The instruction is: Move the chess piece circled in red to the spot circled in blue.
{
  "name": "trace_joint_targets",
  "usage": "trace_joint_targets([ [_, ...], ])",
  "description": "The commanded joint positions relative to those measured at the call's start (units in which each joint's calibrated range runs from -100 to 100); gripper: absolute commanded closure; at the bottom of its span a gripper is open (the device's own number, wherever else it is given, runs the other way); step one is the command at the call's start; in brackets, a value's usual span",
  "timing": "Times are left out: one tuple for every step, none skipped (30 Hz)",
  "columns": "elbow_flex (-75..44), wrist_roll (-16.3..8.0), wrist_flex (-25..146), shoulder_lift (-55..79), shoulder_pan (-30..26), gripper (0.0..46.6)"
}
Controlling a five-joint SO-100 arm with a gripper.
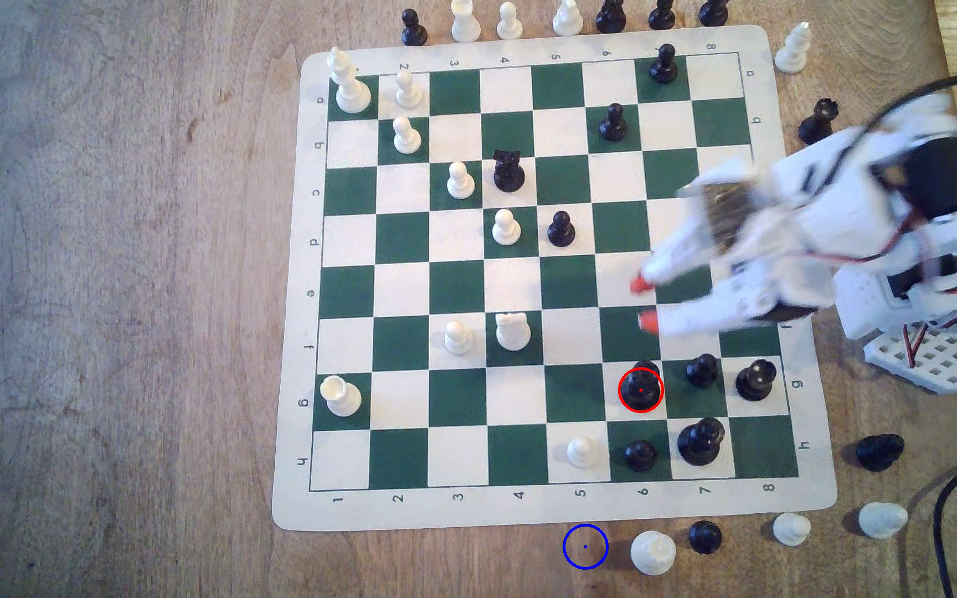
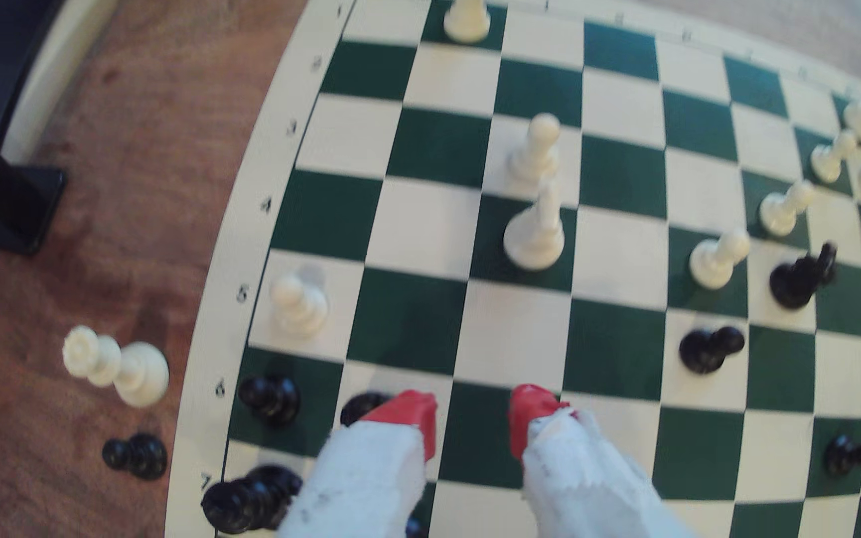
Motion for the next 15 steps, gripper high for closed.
trace_joint_targets([
  [-10.0, -1.66, 2.85, 9.54, -1.81, 33.6],
  [-10.09, -1.9, 2.93, 10.05, -1.89, 32.1],
  [-10.09, -2.0, 2.93, 10.47, -1.97, 31.5],
  [-10.09, -2.0, 2.93, 10.9, -2.04, 30.8],
  [-10.0, -2.25, 3.42, 11.66, -2.43, 29.3],
  [-10.0, -2.3, 3.51, 12.0, -2.67, 28.9],
  [-9.82, -2.44, 3.67, 12.25, -2.9, 28.6],
  [-9.73, -2.49, 4.0, 12.51, -3.22, 28.7],
  [-9.64, -2.54, 4.16, 12.85, -3.45, 29.3],
  [-9.19, -2.59, 4.49, 13.78, -3.92, 31.9],
  [-9.01, -2.64, 4.65, 14.21, -4.16, 32.0],
  [-8.82, -2.83, 4.65, 14.46, -4.31, 31.9],
  [-8.73, -2.93, 4.65, 14.46, -4.47, 31.6],
  [-8.64, -3.08, 4.49, 14.55, -4.47, 31.1],
  [-8.64, -3.13, 4.41, 14.72, -4.47, 31.2],
])
